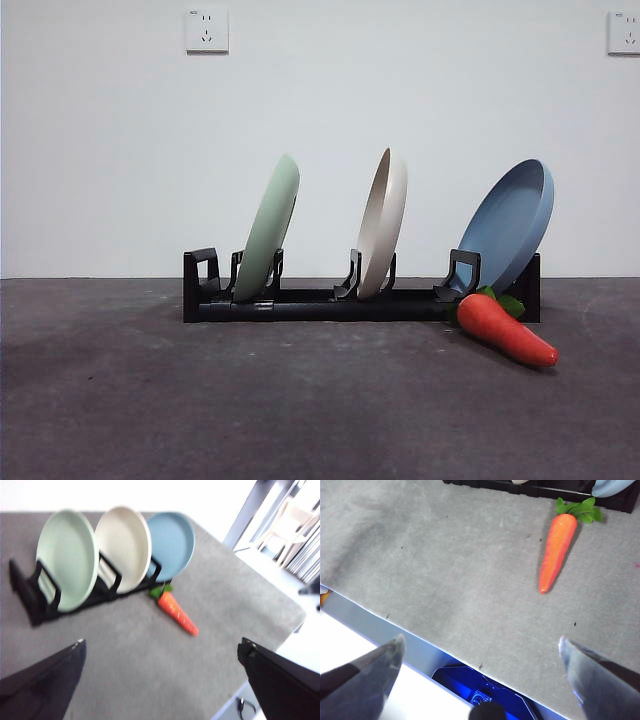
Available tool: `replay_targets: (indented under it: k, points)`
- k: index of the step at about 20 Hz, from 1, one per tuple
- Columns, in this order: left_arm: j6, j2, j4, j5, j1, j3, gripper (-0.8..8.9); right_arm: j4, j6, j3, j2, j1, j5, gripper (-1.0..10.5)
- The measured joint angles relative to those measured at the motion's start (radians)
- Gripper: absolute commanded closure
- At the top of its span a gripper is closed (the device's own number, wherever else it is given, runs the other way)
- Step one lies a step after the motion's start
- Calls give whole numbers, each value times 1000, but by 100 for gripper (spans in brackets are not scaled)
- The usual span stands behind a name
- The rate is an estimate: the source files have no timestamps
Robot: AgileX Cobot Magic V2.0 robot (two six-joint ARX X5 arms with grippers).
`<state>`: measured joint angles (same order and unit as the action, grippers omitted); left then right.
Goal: Take the green plate from the plate rack,put the plate on the table,take the carrot from the table,put the carrot in the plate
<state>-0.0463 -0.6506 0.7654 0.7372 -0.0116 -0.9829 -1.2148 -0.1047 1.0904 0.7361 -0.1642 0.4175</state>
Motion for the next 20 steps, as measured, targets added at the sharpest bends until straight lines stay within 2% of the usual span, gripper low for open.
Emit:
replay_targets:
  k: [4, 9, 16, 20]
  points:
    - [-79, -201, -249, -19, -94, -28, 187, 0, 0, 0, 13, 0, 0, 288]
    - [-97, -527, -399, -185, -255, -171, 188, 0, 0, 0, 37, 0, 0, 288]
    - [-64, -940, -471, -415, -349, -451, 188, 0, 0, 0, 53, 0, 0, 289]
    - [-40, -1102, -518, -515, -377, -546, 189, 0, 1, 0, 53, 0, 0, 289]
